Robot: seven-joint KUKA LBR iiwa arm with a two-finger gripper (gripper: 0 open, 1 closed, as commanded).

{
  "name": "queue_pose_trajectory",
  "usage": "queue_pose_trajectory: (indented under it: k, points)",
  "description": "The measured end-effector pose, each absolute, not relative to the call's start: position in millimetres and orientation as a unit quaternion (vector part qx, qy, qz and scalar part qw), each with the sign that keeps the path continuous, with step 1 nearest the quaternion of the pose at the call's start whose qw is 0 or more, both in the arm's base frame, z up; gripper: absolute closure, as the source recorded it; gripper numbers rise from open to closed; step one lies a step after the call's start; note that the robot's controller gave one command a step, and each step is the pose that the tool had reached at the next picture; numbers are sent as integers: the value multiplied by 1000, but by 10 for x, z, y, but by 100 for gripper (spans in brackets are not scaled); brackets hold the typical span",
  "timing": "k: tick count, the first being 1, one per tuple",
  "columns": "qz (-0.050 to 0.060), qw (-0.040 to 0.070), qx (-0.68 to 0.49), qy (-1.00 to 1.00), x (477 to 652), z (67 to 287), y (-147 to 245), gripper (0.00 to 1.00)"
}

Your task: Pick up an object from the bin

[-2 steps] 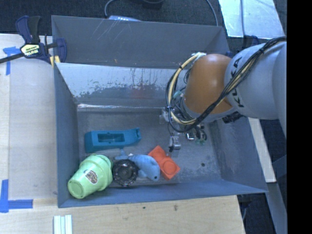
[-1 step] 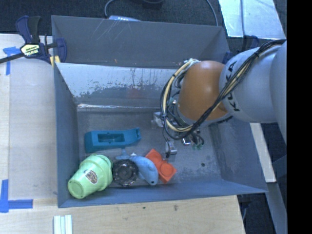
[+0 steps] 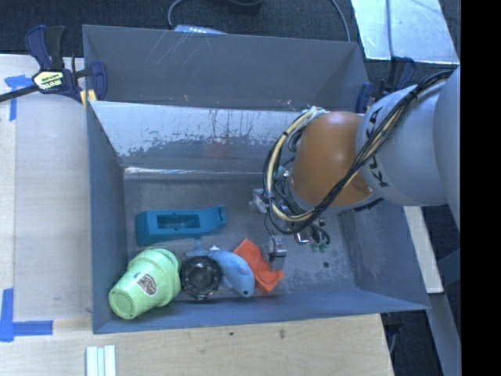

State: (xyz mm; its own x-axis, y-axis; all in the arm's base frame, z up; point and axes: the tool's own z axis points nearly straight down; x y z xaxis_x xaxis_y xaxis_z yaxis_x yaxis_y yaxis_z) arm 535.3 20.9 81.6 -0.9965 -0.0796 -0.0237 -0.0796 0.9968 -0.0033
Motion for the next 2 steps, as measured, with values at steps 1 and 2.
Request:
queue_pose_trajectory:
  k: [1, 2]
  points:
    - [-3, 5, -75, 997, 5523, 1134, 485, 0]
    - [-1, 8, -70, 998, 5613, 1292, 618, 0]
